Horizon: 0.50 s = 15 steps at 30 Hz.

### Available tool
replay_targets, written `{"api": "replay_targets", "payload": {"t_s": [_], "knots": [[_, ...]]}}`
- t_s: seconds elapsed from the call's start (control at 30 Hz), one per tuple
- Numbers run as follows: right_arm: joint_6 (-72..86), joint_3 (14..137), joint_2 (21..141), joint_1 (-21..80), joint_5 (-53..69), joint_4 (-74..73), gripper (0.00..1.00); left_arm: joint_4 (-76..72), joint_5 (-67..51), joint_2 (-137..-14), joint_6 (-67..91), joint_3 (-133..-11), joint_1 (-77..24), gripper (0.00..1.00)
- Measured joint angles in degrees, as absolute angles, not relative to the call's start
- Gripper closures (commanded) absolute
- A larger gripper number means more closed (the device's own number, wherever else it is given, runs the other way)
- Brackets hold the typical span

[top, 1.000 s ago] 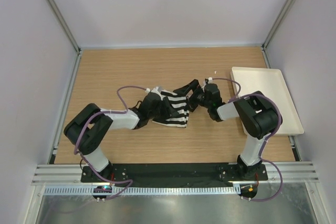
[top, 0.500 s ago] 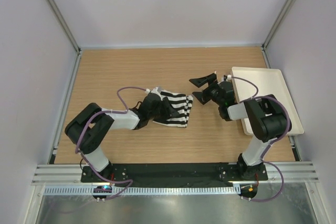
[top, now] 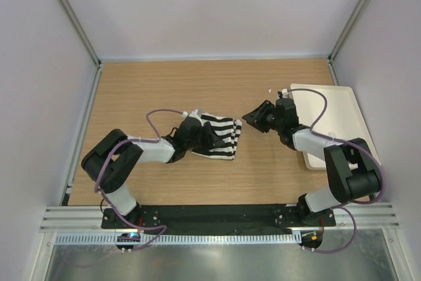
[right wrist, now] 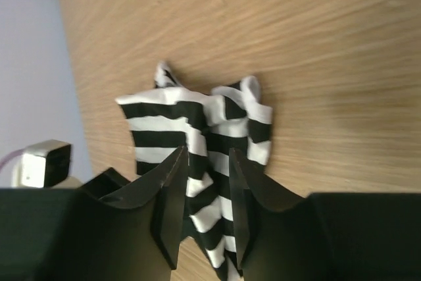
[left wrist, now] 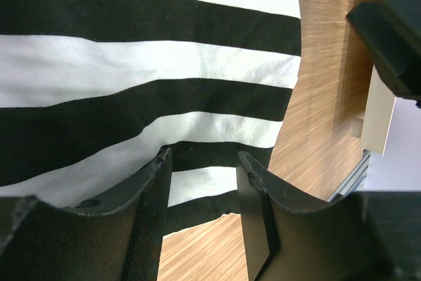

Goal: Fold and stack the tank tops
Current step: Fold the tank top

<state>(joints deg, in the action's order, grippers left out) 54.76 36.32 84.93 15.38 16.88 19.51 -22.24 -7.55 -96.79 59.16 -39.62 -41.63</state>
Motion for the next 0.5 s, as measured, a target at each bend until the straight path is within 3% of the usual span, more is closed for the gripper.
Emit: {"api": "replay_targets", "payload": {"t_s": [0.17,0.5], "knots": [[43.3,41.0,86.3,16.0,14.7,6.2,0.76,-22.3,-7.6,-96.8,59.1,-39.6,-41.6,0.54],[23.5,50.3,90.5,21.5,7.3,-5.7,0.74,-20.8,-8.3,-96.8,57.7,-40.4,-41.6,0.55]]}}
